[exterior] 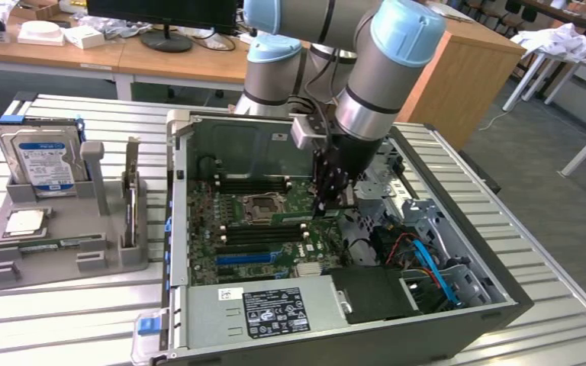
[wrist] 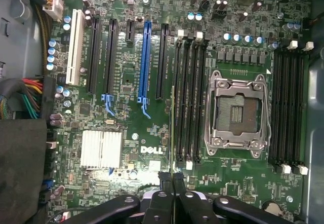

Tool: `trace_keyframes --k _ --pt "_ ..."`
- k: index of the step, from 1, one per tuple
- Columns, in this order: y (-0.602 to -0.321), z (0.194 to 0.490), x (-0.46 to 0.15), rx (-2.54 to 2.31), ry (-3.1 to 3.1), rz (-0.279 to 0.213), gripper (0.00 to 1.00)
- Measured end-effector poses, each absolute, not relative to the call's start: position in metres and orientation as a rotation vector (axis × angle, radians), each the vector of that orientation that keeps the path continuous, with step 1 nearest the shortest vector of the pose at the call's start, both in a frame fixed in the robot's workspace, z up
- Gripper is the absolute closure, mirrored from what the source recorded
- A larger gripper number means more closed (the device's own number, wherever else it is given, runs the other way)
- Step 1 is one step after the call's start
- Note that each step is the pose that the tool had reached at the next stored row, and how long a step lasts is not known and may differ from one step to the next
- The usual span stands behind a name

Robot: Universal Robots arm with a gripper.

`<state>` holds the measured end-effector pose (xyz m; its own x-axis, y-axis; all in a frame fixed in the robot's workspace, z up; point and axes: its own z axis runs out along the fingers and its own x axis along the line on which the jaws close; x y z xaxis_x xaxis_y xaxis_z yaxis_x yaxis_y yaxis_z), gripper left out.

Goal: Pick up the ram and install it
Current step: 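Insert the ram into the slot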

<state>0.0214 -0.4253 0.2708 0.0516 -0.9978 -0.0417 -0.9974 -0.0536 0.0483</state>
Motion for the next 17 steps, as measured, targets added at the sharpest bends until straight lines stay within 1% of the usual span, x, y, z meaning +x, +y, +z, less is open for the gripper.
trace_keyframes --k 17 --pt "-0.4253 0.2664 0.0214 2.274 -2.157 -0.1 0.88"
